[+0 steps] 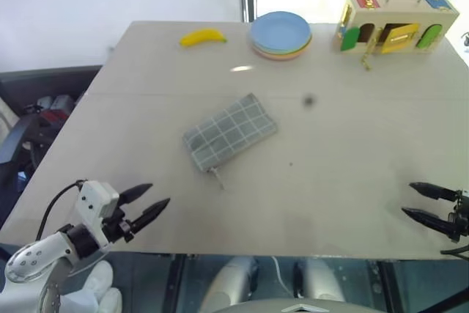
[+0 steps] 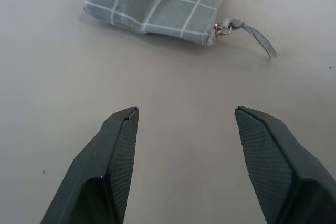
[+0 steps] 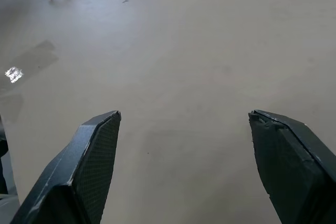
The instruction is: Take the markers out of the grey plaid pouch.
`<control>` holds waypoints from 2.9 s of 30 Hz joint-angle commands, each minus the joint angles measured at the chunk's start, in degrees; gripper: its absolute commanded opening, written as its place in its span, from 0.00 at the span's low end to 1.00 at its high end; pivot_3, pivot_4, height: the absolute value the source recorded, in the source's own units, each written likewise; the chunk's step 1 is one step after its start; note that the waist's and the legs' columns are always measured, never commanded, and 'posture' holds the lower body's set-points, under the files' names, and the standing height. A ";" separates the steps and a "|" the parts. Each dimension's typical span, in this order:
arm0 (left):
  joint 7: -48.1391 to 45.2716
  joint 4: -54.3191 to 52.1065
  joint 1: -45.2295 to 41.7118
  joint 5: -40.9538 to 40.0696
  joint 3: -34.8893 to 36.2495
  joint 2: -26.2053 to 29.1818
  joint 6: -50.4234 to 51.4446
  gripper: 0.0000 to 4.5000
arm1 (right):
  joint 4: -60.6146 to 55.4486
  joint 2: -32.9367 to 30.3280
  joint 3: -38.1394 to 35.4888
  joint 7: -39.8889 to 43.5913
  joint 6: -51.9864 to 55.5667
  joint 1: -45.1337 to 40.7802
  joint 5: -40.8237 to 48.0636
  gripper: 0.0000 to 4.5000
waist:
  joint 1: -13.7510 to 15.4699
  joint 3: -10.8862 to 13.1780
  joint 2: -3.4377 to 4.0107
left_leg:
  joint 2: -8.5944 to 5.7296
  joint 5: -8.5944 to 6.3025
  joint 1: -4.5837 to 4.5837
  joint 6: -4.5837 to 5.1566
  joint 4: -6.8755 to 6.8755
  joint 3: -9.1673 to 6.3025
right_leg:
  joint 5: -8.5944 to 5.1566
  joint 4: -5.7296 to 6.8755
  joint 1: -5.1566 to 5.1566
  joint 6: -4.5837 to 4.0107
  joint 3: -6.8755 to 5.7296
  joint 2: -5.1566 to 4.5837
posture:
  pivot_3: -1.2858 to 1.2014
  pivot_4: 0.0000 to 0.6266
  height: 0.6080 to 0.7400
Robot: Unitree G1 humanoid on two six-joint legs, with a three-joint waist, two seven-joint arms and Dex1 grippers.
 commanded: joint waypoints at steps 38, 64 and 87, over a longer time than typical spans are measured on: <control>57.65 69.78 -55.10 75.88 -45.24 2.01 -68.90 0.47 | -29.70 5.03 -0.81 -7.60 17.33 1.80 14.35 0.88 | 2.33 -1.24 0.51 | -0.11 0.04 0.02 0.11 0.36 0.09 | 0.22 0.32 -0.03 0.39 0.10 -0.02 | 0.52 0.24 1.00; 27.12 26.28 -49.21 27.20 -39.99 -23.51 -21.58 0.01 | -40.87 12.90 22.61 -40.30 20.90 -22.11 -4.18 0.88 | -0.88 -1.41 0.10 | -0.15 0.03 -1.15 0.21 1.04 0.03 | 0.24 0.32 -0.83 0.45 0.08 -0.01 | 0.52 0.24 1.00; 23.19 17.70 -46.52 26.17 -41.75 -26.26 -9.86 0.01 | -40.07 25.01 24.90 -51.09 22.82 -30.32 -3.42 0.88 | -1.54 -1.39 0.07 | -0.15 0.05 -1.01 0.17 1.22 0.04 | 0.24 0.59 -0.79 0.45 0.13 0.07 | 0.52 0.24 1.00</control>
